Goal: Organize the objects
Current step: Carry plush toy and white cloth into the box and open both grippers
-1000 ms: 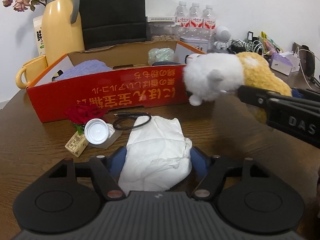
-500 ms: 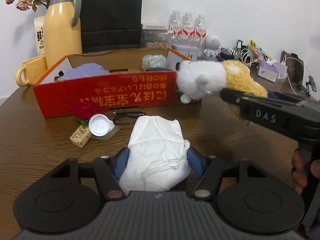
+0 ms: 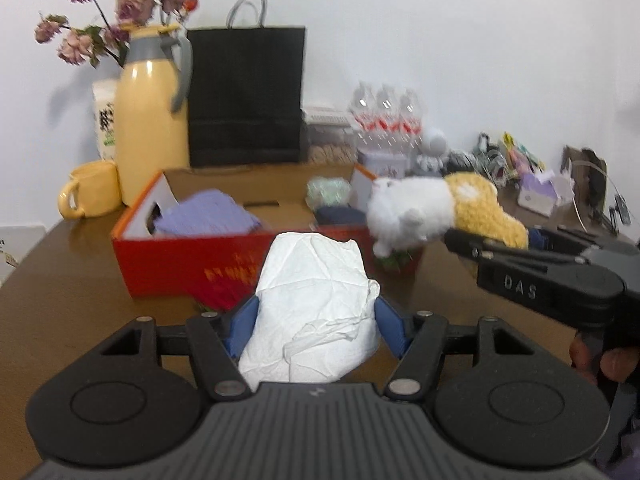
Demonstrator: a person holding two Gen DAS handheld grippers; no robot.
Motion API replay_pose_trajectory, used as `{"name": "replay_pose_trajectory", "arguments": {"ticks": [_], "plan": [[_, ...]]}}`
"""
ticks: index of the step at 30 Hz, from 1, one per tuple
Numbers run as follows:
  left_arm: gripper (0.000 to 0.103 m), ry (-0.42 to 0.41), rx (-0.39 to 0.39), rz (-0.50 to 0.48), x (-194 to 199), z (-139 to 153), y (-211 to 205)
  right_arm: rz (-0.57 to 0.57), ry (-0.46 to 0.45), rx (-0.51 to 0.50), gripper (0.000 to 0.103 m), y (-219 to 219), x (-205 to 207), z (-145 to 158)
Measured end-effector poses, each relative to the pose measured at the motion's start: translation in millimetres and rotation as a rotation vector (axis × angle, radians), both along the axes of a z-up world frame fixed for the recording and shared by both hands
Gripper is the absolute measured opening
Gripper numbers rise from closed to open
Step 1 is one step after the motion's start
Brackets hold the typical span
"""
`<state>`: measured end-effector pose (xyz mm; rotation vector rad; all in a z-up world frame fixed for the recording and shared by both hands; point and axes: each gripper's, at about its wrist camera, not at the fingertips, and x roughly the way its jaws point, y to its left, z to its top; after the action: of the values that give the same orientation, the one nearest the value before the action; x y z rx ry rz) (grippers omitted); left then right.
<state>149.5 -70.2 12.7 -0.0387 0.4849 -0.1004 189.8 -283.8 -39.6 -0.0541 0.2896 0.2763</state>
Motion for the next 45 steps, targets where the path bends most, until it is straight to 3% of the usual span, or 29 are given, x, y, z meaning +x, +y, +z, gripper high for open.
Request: {"name": "replay_pose_trajectory", "arguments": {"ticks": [10,18,28,36,38,39,40,41,42,44,45], "plan": [[0.065,-0.084,-0.017,0.068,39.9,33.0,33.6,0.05,0.001,-0.032,0.047,46.7,33.4,21.8],[0.066,-0.104,-0.02,0.092,91.1,39.9,54.5,0.054,0.018,-0.035,0.047,85.9,82.4,28.4],[0.066,-0.049,-0.051,0.149,170.4,26.3,76.3,0.045,0.085,-0.022,0.047,117.4,154.9,22.0],[0.066,-0.018,-0.049,0.154,191.9,12.3,83.1,0.028,0.125,-0.008,0.047,117.8,178.3,4.8],[0.069,-0.018,-0.05,0.151,191.4,11.7,82.6,0.028,0.126,-0.008,0.047,117.4,178.9,4.5],[0.078,-0.021,-0.049,0.153,190.5,11.5,81.9,0.027,0.127,-0.01,0.048,117.4,179.0,4.7],[0.085,-0.028,-0.049,0.155,189.3,11.3,81.6,0.025,0.129,-0.014,0.05,117.1,179.0,4.6],[0.1,-0.037,-0.051,0.155,187.9,11.9,81.6,0.023,0.132,-0.021,0.053,116.8,178.9,4.8],[0.103,-0.049,-0.052,0.158,186.4,12.5,81.7,0.02,0.131,-0.028,0.058,116.1,178.4,5.1],[0.103,-0.069,-0.052,0.171,184.0,14.9,81.3,-0.001,0.122,-0.033,0.1,112.9,176.6,6.1],[0.103,-0.069,-0.054,0.173,183.9,15.7,81.6,-0.007,0.118,-0.032,0.103,110.7,175.8,6.7]]}}
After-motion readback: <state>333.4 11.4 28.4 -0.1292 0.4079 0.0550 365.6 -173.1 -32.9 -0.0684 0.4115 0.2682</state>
